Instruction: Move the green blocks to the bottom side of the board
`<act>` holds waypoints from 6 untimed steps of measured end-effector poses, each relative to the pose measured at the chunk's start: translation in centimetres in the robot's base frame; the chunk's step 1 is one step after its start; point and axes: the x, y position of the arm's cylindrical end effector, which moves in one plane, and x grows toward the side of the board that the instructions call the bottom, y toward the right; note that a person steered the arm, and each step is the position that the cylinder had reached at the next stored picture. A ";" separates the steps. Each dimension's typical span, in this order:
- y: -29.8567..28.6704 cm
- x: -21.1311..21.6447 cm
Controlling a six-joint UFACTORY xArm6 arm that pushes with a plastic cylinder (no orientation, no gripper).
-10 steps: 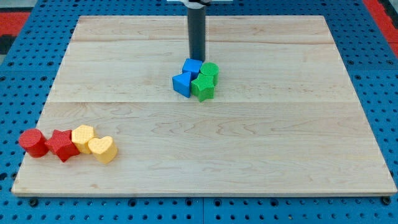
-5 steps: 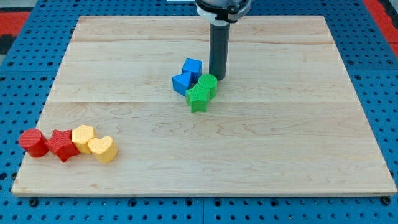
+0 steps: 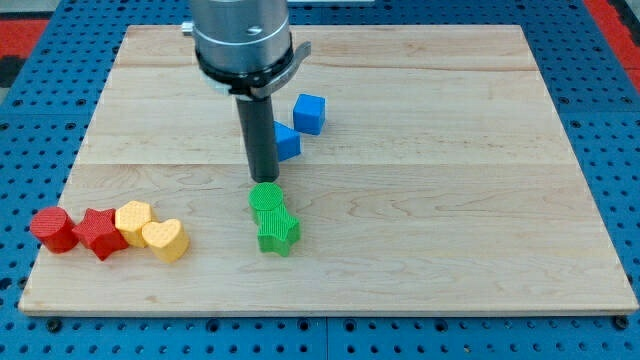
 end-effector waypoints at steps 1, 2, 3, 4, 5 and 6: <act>1.3 4.3; 1.3 5.1; -3.6 4.0; -1.5 1.6; 1.7 -0.1; 1.7 -0.6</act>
